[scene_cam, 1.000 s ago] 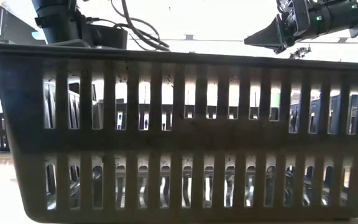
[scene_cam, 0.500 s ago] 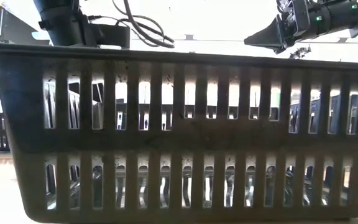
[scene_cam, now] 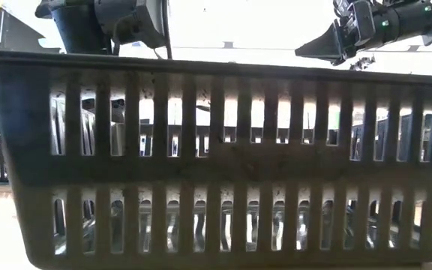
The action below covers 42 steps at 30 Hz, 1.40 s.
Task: Pick & Place Travel size toiletries
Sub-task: Put the left black brush into the bottom middle black bin
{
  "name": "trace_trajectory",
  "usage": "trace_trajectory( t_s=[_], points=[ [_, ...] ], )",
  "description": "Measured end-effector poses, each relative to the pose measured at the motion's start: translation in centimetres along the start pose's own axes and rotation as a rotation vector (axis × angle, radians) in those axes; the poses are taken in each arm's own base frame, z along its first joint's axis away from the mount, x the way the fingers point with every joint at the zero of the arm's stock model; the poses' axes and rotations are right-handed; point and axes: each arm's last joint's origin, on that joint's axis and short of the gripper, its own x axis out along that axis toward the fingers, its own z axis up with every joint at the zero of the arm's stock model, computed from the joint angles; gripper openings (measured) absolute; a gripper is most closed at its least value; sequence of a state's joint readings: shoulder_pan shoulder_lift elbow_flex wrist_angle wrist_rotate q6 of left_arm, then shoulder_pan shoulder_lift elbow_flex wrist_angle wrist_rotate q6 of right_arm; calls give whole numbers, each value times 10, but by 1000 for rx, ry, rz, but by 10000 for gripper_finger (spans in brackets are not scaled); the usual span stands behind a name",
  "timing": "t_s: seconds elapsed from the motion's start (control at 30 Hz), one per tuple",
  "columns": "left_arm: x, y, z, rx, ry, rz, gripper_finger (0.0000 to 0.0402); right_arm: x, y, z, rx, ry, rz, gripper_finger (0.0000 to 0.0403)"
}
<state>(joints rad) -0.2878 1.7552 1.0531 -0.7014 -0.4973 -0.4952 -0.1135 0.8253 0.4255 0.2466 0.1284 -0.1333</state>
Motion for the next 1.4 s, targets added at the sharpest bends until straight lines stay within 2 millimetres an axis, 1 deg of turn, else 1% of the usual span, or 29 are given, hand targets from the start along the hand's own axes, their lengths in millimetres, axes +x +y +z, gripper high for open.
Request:
trace_trajectory(
  t_s=[0.3,0.47,0.9,1.07,1.17,1.27,1.4],
  points=[
    [0,5,3,-24,-10,17,177,0,0,0,-1,4,1,3],
    [1,6,3,-29,-8,16,148,0,0,0,-1,4,1,3],
    [1,5,5,-43,-26,-2,47,0,0,0,0,5,1,3],
    [1,4,5,-43,-8,-36,8,0,0,0,0,4,1,3],
    [-1,3,7,-44,-5,-47,3,0,0,0,0,4,1,3],
    [-7,3,15,-40,-28,-58,1,0,0,0,0,4,1,3],
    [-21,6,28,-1,-45,-33,1,0,0,0,-1,5,1,3]
  ],
)
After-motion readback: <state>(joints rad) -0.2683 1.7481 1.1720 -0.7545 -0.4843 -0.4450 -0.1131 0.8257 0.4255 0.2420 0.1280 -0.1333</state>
